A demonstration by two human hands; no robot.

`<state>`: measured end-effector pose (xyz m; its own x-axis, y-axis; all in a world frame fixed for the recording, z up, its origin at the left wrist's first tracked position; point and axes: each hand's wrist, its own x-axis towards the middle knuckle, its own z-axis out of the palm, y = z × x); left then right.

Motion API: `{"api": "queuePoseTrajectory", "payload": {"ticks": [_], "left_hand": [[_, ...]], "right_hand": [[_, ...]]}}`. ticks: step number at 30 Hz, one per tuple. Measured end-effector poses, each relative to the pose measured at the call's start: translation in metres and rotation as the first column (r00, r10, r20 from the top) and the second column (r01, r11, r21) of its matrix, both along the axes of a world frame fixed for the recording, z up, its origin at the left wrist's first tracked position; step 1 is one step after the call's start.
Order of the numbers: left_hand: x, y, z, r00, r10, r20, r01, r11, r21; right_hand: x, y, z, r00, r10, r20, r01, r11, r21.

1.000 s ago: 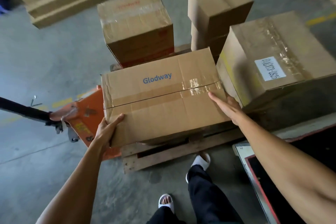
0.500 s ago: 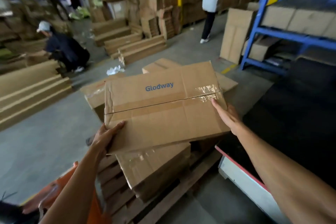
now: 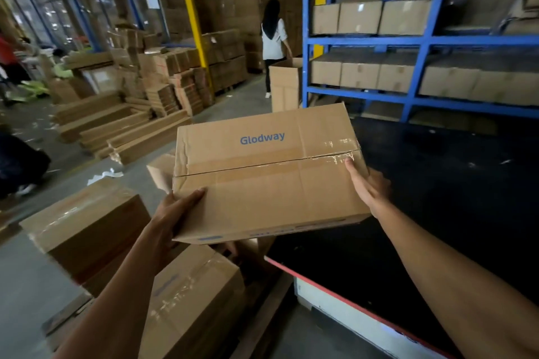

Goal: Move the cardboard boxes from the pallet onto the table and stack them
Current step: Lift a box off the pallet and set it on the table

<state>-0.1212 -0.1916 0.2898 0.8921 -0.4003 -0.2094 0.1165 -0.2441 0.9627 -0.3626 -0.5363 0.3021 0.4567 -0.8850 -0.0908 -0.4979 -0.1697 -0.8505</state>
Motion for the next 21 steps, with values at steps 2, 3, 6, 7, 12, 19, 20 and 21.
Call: {"api": "queuePoseTrajectory", "payload": {"ticks": [2, 3, 6, 7, 12, 19, 20, 21], "left_hand": [[-0.014, -0.037, 0.000, 0.999, -0.043, -0.010, 0.043, 0.999, -0.005], [-0.019, -0.054, 0.000, 0.998, -0.060, -0.011, 0.060, 0.998, -0.010], [-0.037, -0.108, -0.002, 0.994, -0.112, -0.016, 0.112, 0.994, -0.017], [-0.038, -0.124, -0.005, 0.992, -0.128, -0.017, 0.127, 0.992, -0.024], [-0.068, -0.214, -0.008, 0.968, -0.247, -0.047, 0.246, 0.969, -0.026], [-0.058, -0.347, -0.026, 0.906, -0.406, -0.119, 0.412, 0.911, 0.034], [-0.053, -0.369, -0.031, 0.891, -0.436, -0.128, 0.444, 0.895, 0.036], [-0.048, -0.390, -0.034, 0.876, -0.461, -0.141, 0.471, 0.881, 0.046]], "right_hand": [[-0.027, -0.027, 0.000, 0.999, -0.053, 0.003, 0.053, 0.999, 0.008], [-0.038, -0.038, -0.001, 0.997, -0.077, 0.005, 0.077, 0.997, 0.004], [-0.077, -0.071, -0.002, 0.990, -0.139, -0.014, 0.139, 0.990, -0.017], [-0.089, -0.082, -0.003, 0.988, -0.155, -0.019, 0.154, 0.988, -0.015], [-0.140, -0.140, -0.014, 0.964, -0.258, -0.062, 0.259, 0.966, 0.005], [-0.178, -0.224, -0.041, 0.911, -0.400, -0.100, 0.408, 0.910, 0.070], [-0.179, -0.237, -0.046, 0.900, -0.423, -0.106, 0.432, 0.898, 0.083], [-0.180, -0.249, -0.051, 0.890, -0.442, -0.112, 0.452, 0.887, 0.095]]}}
